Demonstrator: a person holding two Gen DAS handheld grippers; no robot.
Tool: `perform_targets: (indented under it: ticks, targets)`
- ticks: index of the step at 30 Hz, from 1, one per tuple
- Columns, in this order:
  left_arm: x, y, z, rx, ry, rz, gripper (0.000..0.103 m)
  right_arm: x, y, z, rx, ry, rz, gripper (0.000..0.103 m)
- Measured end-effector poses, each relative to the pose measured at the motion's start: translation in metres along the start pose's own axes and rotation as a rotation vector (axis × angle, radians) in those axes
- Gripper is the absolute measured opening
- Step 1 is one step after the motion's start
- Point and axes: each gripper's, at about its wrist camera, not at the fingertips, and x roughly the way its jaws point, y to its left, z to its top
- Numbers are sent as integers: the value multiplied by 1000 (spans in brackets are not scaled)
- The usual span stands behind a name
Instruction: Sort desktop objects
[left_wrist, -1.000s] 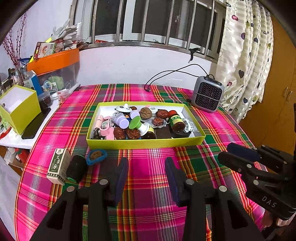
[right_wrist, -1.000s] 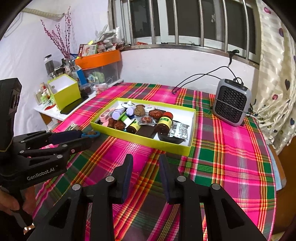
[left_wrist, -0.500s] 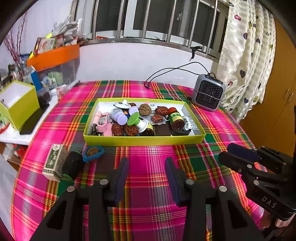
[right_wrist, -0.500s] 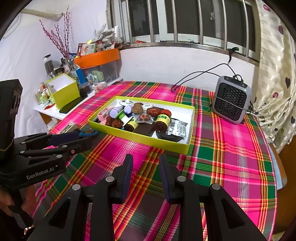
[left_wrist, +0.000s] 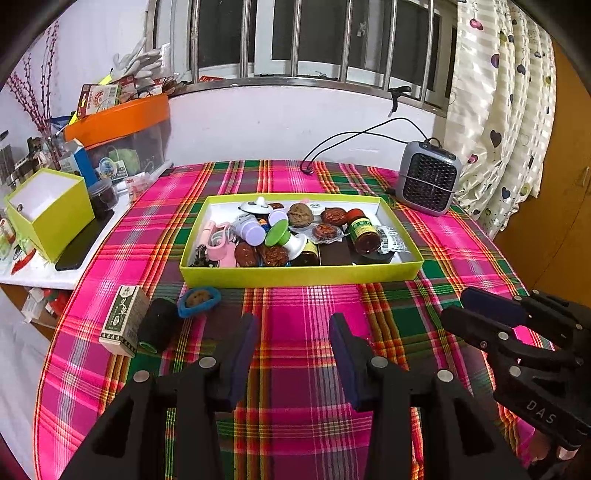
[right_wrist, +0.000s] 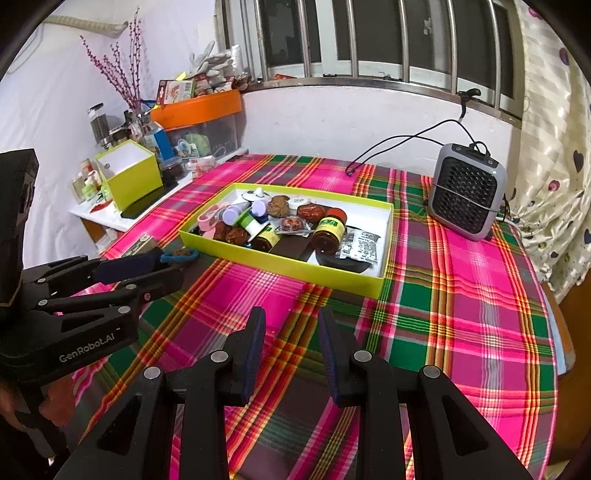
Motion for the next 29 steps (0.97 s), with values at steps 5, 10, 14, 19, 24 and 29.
perform_targets:
  ticks: [5, 10, 14, 19, 24, 29]
  targets:
    - [2, 1, -2, -16, 10, -31, 41, 2, 2, -1, -4, 4, 4, 30]
    - [3, 0, -1, -21, 11, -34, 39, 5, 1, -1, -3, 11, 5, 30]
    - [5, -1, 0, -24, 15, -32, 36, 7, 1, -1, -1, 12, 6, 31]
    - [7, -1, 0, -29, 14, -35, 29, 8, 0, -1, -1, 13, 7, 31]
    - [4, -2, 1, -32, -15, -28, 26, 8, 0, -1, 0, 13, 7, 31]
    - [2, -3, 2, -22, -24, -20, 26, 9, 0, -1, -1, 13, 7, 31]
